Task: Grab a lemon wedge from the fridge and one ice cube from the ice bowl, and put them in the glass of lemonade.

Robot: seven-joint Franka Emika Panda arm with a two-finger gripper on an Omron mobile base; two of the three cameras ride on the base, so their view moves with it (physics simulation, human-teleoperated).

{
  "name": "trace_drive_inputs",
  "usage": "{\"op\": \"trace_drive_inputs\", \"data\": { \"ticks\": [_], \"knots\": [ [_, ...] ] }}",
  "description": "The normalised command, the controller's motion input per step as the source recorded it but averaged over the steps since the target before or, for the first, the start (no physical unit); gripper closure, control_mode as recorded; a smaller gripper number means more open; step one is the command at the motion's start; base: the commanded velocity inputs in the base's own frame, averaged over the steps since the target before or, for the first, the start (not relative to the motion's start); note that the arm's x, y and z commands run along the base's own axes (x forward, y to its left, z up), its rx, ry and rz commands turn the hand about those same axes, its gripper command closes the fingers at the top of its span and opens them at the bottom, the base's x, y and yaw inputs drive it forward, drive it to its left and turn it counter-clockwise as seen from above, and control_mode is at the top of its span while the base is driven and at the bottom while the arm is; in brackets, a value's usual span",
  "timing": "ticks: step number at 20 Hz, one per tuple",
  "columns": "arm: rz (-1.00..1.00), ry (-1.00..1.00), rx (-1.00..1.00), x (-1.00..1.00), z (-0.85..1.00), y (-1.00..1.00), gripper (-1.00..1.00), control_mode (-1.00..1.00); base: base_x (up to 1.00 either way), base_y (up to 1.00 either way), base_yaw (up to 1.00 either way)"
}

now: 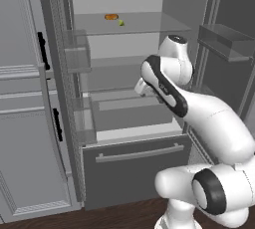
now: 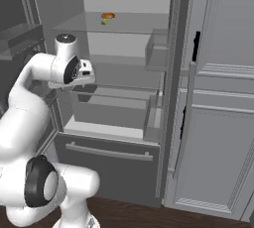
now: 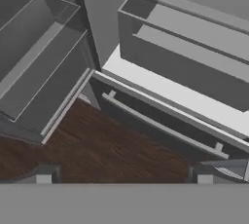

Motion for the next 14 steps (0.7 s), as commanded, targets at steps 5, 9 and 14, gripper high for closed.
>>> {"op": "trace_drive_inputs", "data": {
  "ticks": [5, 9, 14],
  "knots": [
    [-0.35, -0.35, 0.0, -0.5, 0.0, -0.94, -1.0, -1.0, 0.0, 0.0, 0.0],
    [-0.1, -0.32, 0.0, -0.35, 0.0, -0.35, -1.0, -1.0, 0.0, 0.0, 0.0],
    [0.0, -0.04, 0.0, -0.01, 0.0, -0.02, -1.0, -1.0, 0.0, 0.0, 0.0]
  ]
}}
